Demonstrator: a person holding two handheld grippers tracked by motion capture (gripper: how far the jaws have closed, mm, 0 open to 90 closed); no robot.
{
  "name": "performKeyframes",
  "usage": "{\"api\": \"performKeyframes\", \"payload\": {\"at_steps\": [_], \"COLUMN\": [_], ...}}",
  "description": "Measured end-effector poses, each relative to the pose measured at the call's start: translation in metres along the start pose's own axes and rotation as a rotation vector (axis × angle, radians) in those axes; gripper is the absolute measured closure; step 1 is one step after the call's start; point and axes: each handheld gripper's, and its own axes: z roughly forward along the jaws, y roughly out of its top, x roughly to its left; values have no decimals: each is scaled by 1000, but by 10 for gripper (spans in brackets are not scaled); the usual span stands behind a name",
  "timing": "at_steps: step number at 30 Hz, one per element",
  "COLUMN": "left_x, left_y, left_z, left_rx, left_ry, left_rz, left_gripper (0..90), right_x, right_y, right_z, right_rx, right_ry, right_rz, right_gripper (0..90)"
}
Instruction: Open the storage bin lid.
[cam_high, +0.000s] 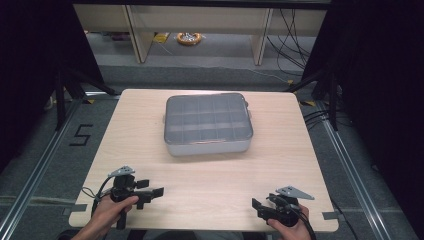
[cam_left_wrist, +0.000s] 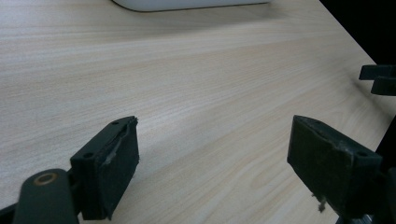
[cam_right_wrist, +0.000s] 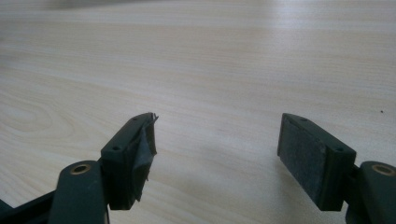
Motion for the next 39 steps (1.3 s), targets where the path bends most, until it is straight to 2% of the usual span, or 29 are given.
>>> {"api": "performKeyframes", "payload": {"at_steps": [3, 4, 5, 6, 8, 9, 23, 25, 29, 36, 39], "left_x": [0, 0, 0, 1, 1, 1, 1, 2, 2, 2, 2], "left_y": [1, 1, 0, 0, 0, 1, 1, 1, 1, 1, 2], "left_z": [0, 0, 0, 0, 0, 0, -1, -1, -1, -1, -2], "left_rx": [-3, -5, -4, -2, -5, -6, -6, -4, -4, -10, -15], "left_ry": [-1, -1, -2, -3, -2, -1, 3, 3, 4, 7, 7], "left_rz": [-3, -3, -3, -3, -7, -6, -4, -4, -5, -7, -10], "left_gripper": [159, 159, 159, 159, 158, 158, 160, 163, 163, 165, 167], "right_x": [0, 3, 2, 3, 3, -1, -2, -2, -3, -2, -3], "right_y": [0, 0, 1, 0, 1, 1, 1, 1, 1, 2, 2], "right_z": [-1, -3, -3, -2, -3, -2, -2, -1, -2, -2, -1], "right_rx": [0, 17, 17, 17, 23, 10, 6, 3, 1, 2, -16], "right_ry": [7, 11, 3, 16, 5, 5, 15, 0, 18, 19, 33], "right_rz": [14, 53, 40, 61, 60, 18, 23, 16, 19, 23, 29], "right_gripper": [289, 289, 289, 289, 289, 289, 289, 289, 288, 289, 289]}}
